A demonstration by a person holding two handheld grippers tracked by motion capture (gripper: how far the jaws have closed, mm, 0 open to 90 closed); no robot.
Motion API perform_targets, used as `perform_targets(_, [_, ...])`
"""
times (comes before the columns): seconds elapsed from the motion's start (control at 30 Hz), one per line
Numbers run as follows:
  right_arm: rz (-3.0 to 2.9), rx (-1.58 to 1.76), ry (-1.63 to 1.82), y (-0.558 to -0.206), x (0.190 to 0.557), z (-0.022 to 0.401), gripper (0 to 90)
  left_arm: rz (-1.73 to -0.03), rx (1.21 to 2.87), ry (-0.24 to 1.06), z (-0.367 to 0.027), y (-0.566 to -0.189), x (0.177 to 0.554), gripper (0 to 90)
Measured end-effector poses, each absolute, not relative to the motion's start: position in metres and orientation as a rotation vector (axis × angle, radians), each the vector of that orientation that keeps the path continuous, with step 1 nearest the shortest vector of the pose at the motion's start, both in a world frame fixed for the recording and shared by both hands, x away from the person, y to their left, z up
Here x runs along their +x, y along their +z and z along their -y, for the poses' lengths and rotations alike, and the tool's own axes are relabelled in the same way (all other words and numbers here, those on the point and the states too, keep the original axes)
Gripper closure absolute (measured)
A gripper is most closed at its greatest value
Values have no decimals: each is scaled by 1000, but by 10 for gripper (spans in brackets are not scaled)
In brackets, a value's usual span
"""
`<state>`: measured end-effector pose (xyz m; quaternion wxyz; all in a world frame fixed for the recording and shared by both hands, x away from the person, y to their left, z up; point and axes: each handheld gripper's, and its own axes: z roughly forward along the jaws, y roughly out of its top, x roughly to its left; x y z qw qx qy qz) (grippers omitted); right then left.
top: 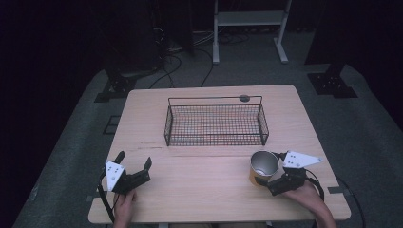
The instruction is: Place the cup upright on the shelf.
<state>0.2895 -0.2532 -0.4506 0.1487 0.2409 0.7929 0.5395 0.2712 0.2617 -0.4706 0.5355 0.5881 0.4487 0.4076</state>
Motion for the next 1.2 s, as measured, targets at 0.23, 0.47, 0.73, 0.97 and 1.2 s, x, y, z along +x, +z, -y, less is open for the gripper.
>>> perform_targets(0.23, [-2290, 687, 1548, -449, 291, 249, 0, -1068, 1400, 971, -262, -471, 271, 0])
perform_targets(0.47, [-2296, 690, 1538, -445, 294, 245, 56, -1067, 1401, 971, -262, -471, 271, 0])
perform_targets(0.73, [-2320, 688, 1530, -443, 295, 245, 70, -1067, 1402, 972, -262, -471, 271, 0])
perform_targets(0.97, [-2326, 695, 1564, -439, 297, 244, 75, -1068, 1400, 972, -262, -471, 271, 0])
perform_targets(1.2, [-2344, 682, 1562, -429, 301, 240, 78, -1068, 1400, 972, -262, -471, 271, 0])
